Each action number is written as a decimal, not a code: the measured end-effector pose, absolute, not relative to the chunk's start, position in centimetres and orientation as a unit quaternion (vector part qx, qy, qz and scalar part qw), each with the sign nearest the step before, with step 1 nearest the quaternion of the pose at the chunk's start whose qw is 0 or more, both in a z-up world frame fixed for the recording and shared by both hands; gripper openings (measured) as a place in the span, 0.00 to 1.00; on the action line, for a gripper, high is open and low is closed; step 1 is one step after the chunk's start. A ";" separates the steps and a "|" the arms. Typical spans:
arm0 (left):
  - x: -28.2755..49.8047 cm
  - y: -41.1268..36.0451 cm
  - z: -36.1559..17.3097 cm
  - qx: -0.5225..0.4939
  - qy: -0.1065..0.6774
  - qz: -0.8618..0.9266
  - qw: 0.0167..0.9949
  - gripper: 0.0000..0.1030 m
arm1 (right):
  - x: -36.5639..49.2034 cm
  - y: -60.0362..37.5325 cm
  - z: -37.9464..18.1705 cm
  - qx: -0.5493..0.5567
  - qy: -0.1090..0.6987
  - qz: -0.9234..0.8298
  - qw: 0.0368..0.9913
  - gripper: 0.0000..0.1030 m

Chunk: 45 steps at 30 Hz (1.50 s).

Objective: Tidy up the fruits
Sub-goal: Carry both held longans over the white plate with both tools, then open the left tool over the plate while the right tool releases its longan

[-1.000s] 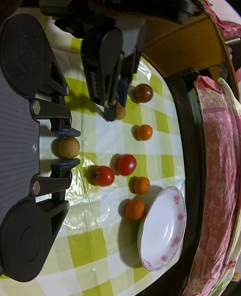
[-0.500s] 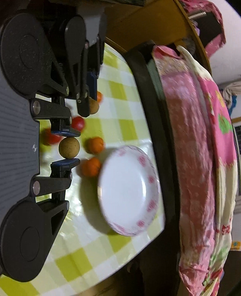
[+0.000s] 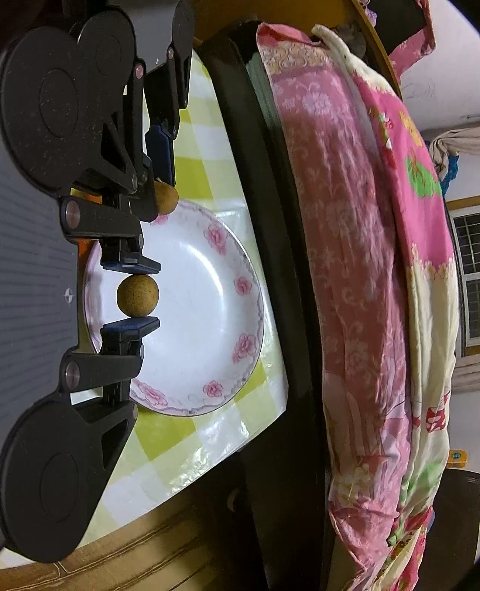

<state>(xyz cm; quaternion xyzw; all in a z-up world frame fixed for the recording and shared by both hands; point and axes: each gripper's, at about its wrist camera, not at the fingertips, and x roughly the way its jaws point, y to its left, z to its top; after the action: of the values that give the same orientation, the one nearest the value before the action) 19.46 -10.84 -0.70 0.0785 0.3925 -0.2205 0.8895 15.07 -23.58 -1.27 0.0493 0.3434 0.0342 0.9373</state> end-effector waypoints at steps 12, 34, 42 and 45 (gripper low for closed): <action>19.9 -11.8 -1.1 0.099 0.376 -0.220 0.895 0.32 | 16.9 -24.1 -1.8 0.036 0.345 0.020 0.938 0.22; 20.1 -12.1 -1.1 0.099 0.375 -0.219 0.895 0.32 | 17.4 -24.2 -2.2 0.027 0.349 0.011 0.937 0.25; 20.1 -12.0 -1.1 0.099 0.375 -0.219 0.895 0.33 | 17.3 -24.4 -2.2 0.035 0.345 0.011 0.938 0.27; 20.1 -12.0 -1.0 0.100 0.375 -0.222 0.894 0.34 | 17.2 -24.6 -2.2 0.041 0.343 0.012 0.939 0.28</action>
<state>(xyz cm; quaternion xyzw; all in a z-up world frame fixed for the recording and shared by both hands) 20.07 -11.97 -1.00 0.0998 0.3753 -0.2219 0.8944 17.23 -24.57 -2.17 0.0407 0.3426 0.0121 0.9385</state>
